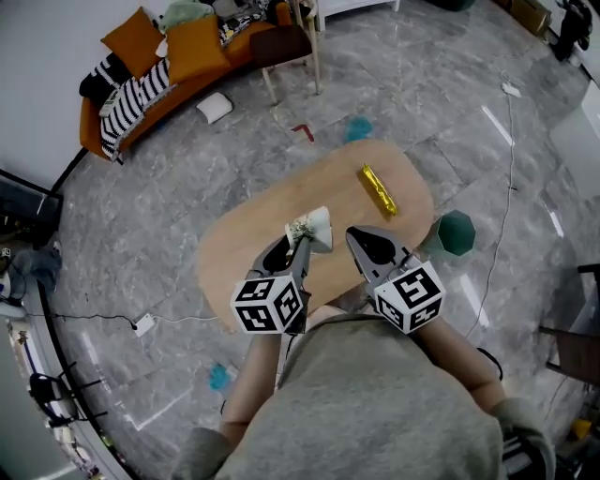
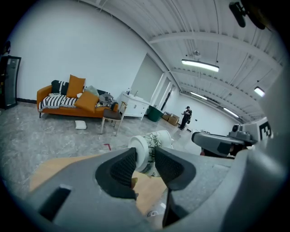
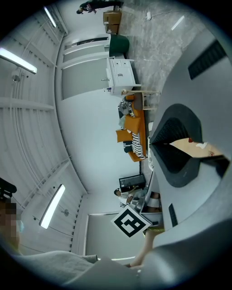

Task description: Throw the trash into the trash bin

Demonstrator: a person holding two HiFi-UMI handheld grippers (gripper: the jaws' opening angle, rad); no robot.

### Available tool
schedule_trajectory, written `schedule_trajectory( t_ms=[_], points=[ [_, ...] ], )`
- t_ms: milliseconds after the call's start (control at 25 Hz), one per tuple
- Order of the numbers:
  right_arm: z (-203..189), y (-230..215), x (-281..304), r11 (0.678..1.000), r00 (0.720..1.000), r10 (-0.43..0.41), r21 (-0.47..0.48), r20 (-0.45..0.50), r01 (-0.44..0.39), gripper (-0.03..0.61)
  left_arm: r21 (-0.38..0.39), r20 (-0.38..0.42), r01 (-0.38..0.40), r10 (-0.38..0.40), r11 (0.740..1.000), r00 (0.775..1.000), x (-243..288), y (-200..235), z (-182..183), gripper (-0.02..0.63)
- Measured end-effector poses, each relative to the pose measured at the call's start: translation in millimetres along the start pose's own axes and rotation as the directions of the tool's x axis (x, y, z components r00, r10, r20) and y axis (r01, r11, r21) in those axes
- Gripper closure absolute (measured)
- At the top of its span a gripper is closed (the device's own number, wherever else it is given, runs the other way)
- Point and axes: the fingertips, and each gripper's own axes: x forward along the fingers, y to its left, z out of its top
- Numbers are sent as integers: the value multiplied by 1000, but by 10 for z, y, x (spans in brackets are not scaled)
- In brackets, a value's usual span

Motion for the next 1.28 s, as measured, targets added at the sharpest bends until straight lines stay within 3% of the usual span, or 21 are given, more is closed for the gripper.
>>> schedule_trajectory(
  t_ms=[1280],
  points=[
    [-235, -1788, -1420, 978, 981, -194, 81, 28, 192, 569, 112, -82, 184, -176, 976, 981, 1296, -1942, -198, 474]
  ],
)
